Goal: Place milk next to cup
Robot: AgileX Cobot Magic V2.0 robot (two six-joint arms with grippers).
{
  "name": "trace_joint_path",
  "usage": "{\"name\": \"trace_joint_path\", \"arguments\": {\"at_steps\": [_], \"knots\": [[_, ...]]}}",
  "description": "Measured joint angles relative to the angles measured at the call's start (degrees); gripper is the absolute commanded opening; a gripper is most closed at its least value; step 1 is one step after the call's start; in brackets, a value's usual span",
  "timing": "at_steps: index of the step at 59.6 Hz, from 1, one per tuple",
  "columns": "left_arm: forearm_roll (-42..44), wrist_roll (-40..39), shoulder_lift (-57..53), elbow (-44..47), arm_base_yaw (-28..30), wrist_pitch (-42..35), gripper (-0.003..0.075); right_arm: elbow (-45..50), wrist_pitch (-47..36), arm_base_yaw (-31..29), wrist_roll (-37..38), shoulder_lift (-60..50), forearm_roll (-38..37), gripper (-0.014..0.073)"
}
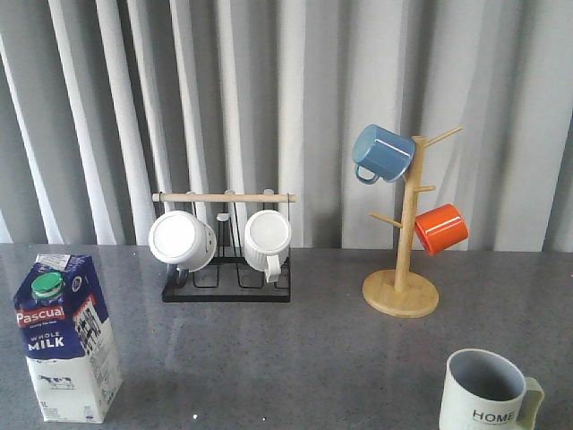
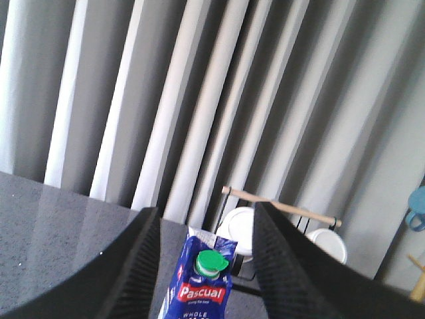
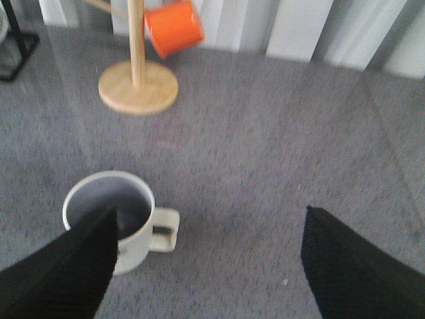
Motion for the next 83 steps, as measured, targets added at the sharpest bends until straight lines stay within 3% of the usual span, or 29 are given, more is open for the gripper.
{"name": "trace_joint_path", "arguments": {"at_steps": [10, 32, 45, 83], "knots": [[-3.91, 5.89, 2.42, -0.11, 0.0, 1.56, 0.0326, 9.38, 0.0, 0.0, -0.14, 3.79, 0.63, 0.0535], [-4.31, 7.23, 2.48, -0.39, 0.0, 1.8, 0.0326, 26.95, -17.89, -0.56, 0.51, 4.75, 0.27, 0.0505], [-4.31, 7.23, 2.48, -0.39, 0.0, 1.9, 0.0326, 28.23, -25.01, -1.78, 0.51, 9.04, -2.61, 0.0505], [-4.31, 7.23, 2.48, -0.39, 0.0, 1.9, 0.0326, 28.23, -36.0, -1.78, 0.17, 20.14, -1.07, 0.0497]]}}
